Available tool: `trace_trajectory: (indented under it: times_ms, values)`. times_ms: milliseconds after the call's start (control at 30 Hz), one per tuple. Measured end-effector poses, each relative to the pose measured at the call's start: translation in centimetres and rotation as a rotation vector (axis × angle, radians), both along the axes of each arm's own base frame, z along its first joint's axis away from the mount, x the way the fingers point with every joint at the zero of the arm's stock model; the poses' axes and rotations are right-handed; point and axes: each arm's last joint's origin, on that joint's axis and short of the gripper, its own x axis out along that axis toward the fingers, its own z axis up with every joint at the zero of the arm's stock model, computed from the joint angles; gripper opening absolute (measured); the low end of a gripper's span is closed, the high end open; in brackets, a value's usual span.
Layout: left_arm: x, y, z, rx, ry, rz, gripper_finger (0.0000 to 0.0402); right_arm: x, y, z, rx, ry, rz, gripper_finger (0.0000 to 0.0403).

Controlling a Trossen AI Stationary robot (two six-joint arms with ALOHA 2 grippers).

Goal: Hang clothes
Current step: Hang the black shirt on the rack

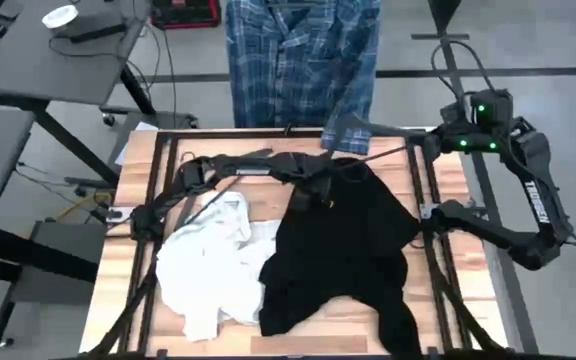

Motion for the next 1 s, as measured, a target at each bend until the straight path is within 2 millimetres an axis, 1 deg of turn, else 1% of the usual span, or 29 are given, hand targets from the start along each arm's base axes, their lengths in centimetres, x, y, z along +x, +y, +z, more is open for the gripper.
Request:
trace_trajectory:
  times_ms: [133, 200, 267, 400, 500, 567, 700, 833, 1000]
  values:
    - [0.1, 0.6, 0.1, -0.024, -0.042, 0.070, 0.0159, 0.0, 0.2, 0.0, -0.005, 0.001, 0.008, 0.0029]
    - [0.2, 0.8, 0.5, -0.033, -0.056, 0.077, 0.0148, 0.0, 0.2, 0.0, -0.008, 0.002, 0.010, 0.0029]
    - [0.3, 0.8, 0.9, -0.034, -0.048, 0.075, 0.0125, 0.0, 0.2, 0.0, -0.014, 0.006, 0.018, 0.0029]
    - [0.3, 0.8, 1.9, -0.062, -0.035, 0.065, 0.0065, 0.0, 0.2, 0.0, -0.018, 0.006, 0.024, 0.0029]
    - [0.3, 0.6, 3.1, -0.067, -0.019, 0.064, 0.0023, -0.1, 0.3, 0.1, -0.023, 0.001, 0.021, 0.0029]
    - [0.4, 0.4, 4.0, -0.071, -0.021, 0.069, 0.0006, -0.2, 0.5, 0.5, -0.036, -0.007, 0.021, 0.0029]
    - [0.5, 0.1, 6.0, -0.078, -0.031, 0.079, 0.0004, -0.2, 0.8, 0.9, -0.032, -0.041, 0.052, 0.0029]
    - [0.5, 0.1, 7.3, -0.073, -0.048, 0.072, 0.0001, -0.1, 0.6, 0.5, -0.010, -0.042, 0.056, 0.0029]
    - [0.5, -0.3, 8.7, -0.071, -0.056, 0.064, 0.0000, 0.0, 0.4, 0.6, 0.009, -0.092, 0.050, 0.0029]
